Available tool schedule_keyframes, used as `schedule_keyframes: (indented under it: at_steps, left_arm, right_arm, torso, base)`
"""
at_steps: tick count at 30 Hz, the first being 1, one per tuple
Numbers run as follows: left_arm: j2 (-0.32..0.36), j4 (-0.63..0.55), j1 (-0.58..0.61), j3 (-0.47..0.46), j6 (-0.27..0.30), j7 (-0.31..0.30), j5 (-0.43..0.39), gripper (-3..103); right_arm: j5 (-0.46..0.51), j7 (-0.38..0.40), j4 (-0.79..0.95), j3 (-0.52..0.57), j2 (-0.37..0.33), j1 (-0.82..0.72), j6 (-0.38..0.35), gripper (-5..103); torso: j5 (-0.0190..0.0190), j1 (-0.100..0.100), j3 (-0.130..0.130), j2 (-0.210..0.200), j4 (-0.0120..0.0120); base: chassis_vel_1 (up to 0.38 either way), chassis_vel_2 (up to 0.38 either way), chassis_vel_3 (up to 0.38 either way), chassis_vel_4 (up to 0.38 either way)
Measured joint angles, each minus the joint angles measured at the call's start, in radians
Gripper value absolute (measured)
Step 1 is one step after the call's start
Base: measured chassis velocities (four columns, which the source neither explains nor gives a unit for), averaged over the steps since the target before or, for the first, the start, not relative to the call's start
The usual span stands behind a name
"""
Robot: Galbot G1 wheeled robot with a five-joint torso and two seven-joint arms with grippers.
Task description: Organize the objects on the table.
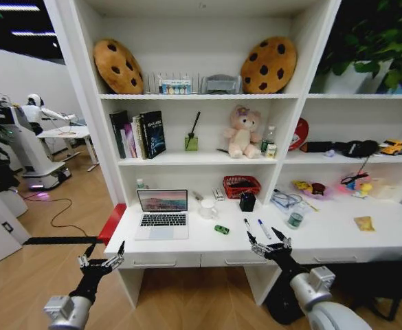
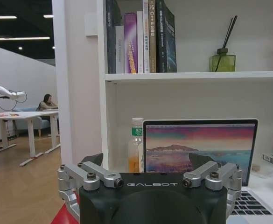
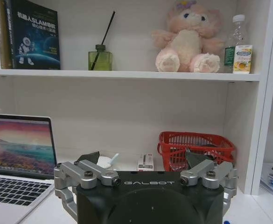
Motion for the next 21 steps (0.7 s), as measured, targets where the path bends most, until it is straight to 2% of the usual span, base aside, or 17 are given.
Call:
schedule_keyframes:
  at_steps: [2, 3, 5, 6, 8, 9, 11, 12, 14, 17, 18, 20, 21]
  left_arm:
    - [-0.005, 0.003, 0.001, 0.004, -0.002, 0.000, 0.007, 100]
    - [-0.009, 0.003, 0.001, 0.008, -0.003, -0.003, 0.011, 100]
    - [-0.011, 0.003, 0.000, 0.012, -0.003, -0.009, 0.012, 100]
    - [-0.012, 0.004, -0.004, 0.015, -0.003, -0.011, 0.013, 100]
    - [-0.012, 0.008, -0.009, 0.016, -0.005, -0.011, 0.016, 103]
    - [-0.012, 0.012, -0.016, 0.018, -0.012, -0.017, 0.017, 103]
    - [-0.012, 0.018, -0.026, 0.022, -0.023, -0.027, 0.016, 99]
    - [-0.012, 0.022, -0.033, 0.023, -0.021, -0.041, 0.016, 88]
    - [-0.010, 0.024, -0.039, 0.024, -0.013, -0.047, 0.011, 88]
    - [0.022, 0.033, -0.065, 0.026, 0.034, -0.057, -0.004, 72]
    - [0.022, 0.033, -0.065, 0.026, 0.034, -0.057, -0.004, 72]
    - [0.052, 0.035, -0.093, 0.027, 0.070, -0.068, -0.018, 60]
    - [0.052, 0.035, -0.093, 0.027, 0.070, -0.068, -0.018, 60]
  right_arm:
    - [-0.004, -0.002, -0.003, -0.001, 0.000, -0.005, 0.008, 100]
    - [-0.008, -0.006, -0.007, -0.001, -0.001, -0.009, 0.016, 100]
    - [-0.009, -0.007, -0.009, -0.001, -0.002, -0.008, 0.020, 100]
    - [-0.009, -0.008, -0.009, -0.001, -0.003, -0.009, 0.022, 100]
    - [-0.009, -0.008, -0.009, -0.001, -0.003, -0.008, 0.023, 100]
    - [-0.009, -0.008, -0.009, -0.001, -0.003, -0.007, 0.024, 100]
    - [-0.011, -0.008, -0.009, -0.001, -0.003, -0.007, 0.028, 100]
    - [-0.017, -0.008, -0.009, -0.001, -0.001, -0.010, 0.036, 100]
    - [-0.020, -0.008, -0.009, -0.001, 0.001, -0.013, 0.040, 100]
    - [-0.029, -0.006, -0.009, 0.001, 0.003, -0.018, 0.046, 100]
    - [-0.029, -0.006, -0.009, 0.001, 0.003, -0.018, 0.046, 100]
    - [-0.034, -0.001, -0.009, 0.000, 0.003, -0.017, 0.047, 100]
    - [-0.034, -0.001, -0.009, 0.000, 0.003, -0.017, 0.047, 100]
  torso:
    - [-0.0013, 0.001, 0.000, 0.000, -0.0003]
    - [0.0011, 0.001, 0.001, -0.001, 0.0002]
    - [0.0017, 0.001, 0.001, -0.001, 0.0010]
    - [-0.0003, 0.001, 0.000, -0.001, -0.0009]
    - [-0.0009, 0.001, 0.000, 0.000, -0.0009]
    - [0.0011, 0.001, 0.000, -0.001, -0.0003]
    - [0.0008, 0.000, 0.000, 0.000, -0.0002]
    - [-0.0006, -0.001, 0.000, 0.000, 0.0000]
    - [0.0004, -0.002, 0.000, 0.001, 0.0001]
    - [-0.0001, -0.002, 0.000, 0.001, 0.0001]
    - [-0.0001, -0.002, 0.000, 0.001, 0.0001]
    - [0.0003, -0.001, 0.000, 0.000, -0.0002]
    - [0.0003, -0.001, 0.000, 0.000, -0.0002]
  base:
    - [-0.241, 0.267, 0.313, -0.226]
    - [-0.160, 0.209, 0.180, -0.226]
    - [-0.160, 0.139, 0.076, -0.037]
    - [-0.147, 0.139, 0.076, -0.055]
    - [-0.045, 0.043, 0.030, -0.067]
    - [-0.045, 0.004, -0.037, -0.067]
    - [0.061, 0.004, -0.045, 0.031]
    - [0.083, -0.059, -0.053, 0.081]
    - [0.109, -0.045, -0.053, 0.081]
    - [0.062, -0.050, -0.045, 0.065]
    - [0.038, -0.018, -0.027, 0.055]
    - [0.000, 0.000, 0.000, 0.000]
    - [0.000, 0.000, 0.000, 0.000]
